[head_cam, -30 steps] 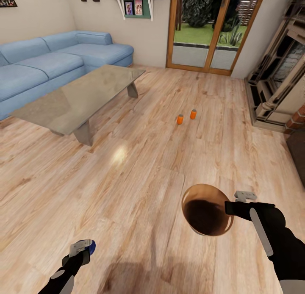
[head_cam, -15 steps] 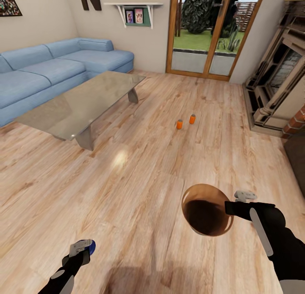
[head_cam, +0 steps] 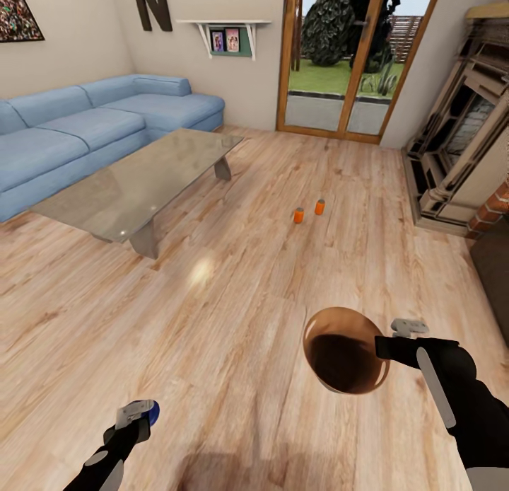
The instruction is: Put the three can of soda from the living room inside the tash can in the kitchen.
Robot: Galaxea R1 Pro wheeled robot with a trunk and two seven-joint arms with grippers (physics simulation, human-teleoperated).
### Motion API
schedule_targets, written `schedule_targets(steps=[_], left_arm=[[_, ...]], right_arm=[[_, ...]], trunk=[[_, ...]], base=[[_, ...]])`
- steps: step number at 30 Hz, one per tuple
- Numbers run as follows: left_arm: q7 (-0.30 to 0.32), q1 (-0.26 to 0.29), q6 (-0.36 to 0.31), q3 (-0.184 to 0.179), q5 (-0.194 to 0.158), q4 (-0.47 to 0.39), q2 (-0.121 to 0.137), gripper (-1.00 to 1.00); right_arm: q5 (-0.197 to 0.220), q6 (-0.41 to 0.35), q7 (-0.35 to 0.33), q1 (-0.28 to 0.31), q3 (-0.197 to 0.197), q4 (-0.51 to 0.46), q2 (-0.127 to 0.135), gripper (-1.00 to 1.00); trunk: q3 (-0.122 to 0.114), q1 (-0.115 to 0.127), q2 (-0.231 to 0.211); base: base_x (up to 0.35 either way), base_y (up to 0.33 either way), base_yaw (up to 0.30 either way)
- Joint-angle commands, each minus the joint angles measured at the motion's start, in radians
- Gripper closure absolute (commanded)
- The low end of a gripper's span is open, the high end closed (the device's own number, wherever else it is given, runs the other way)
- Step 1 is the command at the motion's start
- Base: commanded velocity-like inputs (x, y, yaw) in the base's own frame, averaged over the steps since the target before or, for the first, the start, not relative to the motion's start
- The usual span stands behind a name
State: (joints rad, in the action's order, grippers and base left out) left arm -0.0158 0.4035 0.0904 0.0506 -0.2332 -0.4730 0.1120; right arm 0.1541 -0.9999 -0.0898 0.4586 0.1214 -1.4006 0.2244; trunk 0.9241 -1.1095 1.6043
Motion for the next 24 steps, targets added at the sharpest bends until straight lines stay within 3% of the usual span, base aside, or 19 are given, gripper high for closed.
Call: schedule_targets(steps=[1,19,24], left_arm=[[0.000,0.000,0.000,0.000,0.000,0.000,0.000,1.00],[0.002,0.000,0.000,0.000,0.000,-0.001,0.000,1.00],[0.004,0.000,0.001,0.000,-0.001,-0.005,0.000,1.00]], right_arm=[[0.018,0.000,-0.005,0.000,0.000,0.000,0.000,1.00],[0.018,0.000,-0.005,0.000,0.001,0.000,0.000,1.00],[0.017,0.000,-0.005,0.000,0.001,0.000,0.000,1.00]], trunk=[[-0.005,0.004,-0.007],[-0.091,0.073,-0.133],[-0.098,0.073,-0.133]], base=[[0.000,0.000,0.000],[0.000,0.000,0.000],[0.000,0.000,0.000]])
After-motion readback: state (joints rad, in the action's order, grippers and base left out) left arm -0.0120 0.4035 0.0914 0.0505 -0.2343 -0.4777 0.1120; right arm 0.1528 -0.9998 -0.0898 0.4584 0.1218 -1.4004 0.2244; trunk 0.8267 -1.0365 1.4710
